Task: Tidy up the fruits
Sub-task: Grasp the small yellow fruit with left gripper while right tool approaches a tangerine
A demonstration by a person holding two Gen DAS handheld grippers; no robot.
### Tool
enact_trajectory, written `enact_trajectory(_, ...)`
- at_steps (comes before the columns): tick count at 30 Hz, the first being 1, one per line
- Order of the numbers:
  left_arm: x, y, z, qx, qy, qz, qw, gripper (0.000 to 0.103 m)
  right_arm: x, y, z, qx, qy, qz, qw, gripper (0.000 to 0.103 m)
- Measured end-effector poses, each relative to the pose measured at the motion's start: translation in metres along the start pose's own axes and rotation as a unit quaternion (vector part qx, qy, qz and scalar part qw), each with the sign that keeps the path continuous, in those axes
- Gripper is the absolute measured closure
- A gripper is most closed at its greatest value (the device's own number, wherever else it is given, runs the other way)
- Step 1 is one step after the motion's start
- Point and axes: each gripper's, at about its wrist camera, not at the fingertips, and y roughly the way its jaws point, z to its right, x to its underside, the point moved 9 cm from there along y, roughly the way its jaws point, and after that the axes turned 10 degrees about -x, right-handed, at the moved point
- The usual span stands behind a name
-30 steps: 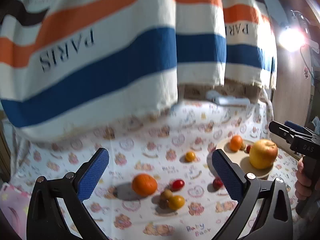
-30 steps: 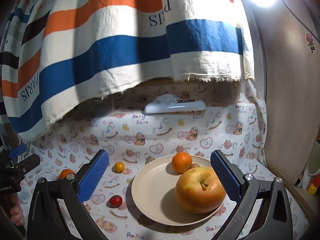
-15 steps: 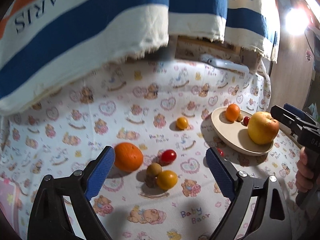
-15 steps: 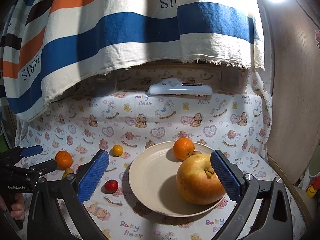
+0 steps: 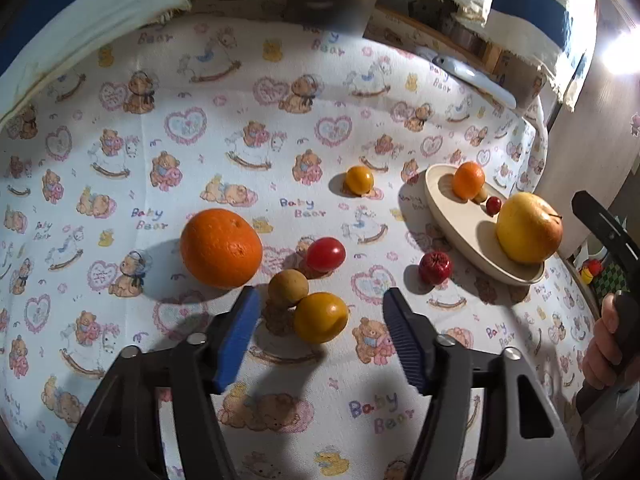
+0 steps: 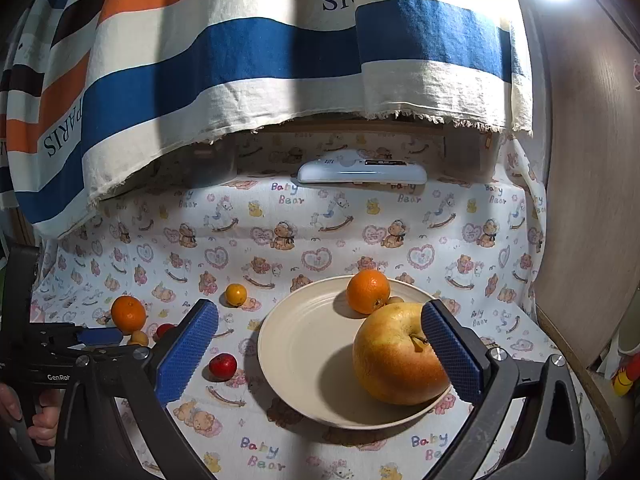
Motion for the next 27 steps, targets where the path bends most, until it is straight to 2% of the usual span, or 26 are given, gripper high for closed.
enact_trajectory(1,0.001,0.001,0.001,0.000,0.002,-0.002,1.0000,0.050,0.000,0.000,0.000,0.000,-0.001,-0.001,1.000,0.001)
enact_trajectory(8,0.003,0.002,0.003,0.003,0.007,-0.009,0.9999,0.060,0.001,0.001,0.001,0.002,-0.001,-0.004,1.000,0.001)
enact_trajectory(11,0.004,0.003,0.004,0.002,0.005,-0.012,0.9999,0.074,0.003,0.003,0.002,0.002,0.001,-0.007,1.000,0.001)
enact_trajectory(14,0.004,0.002,0.001,-0.002,-0.005,-0.009,0.9999,0.075,0.004,0.004,0.003,0.004,0.001,-0.009,1.000,0.001)
enact_trajectory(24,-0.027,-0.041,-0.023,-0.043,-0.013,0.084,0.9954,0.076,0.010,0.009,0.001,-0.007,0.012,-0.018,1.000,0.001)
enact_trajectory(27,-0.042,-0.058,-0.036,-0.061,-0.022,0.108,0.9920,0.076,0.005,0.003,-0.003,0.011,0.009,-0.002,1.000,0.001)
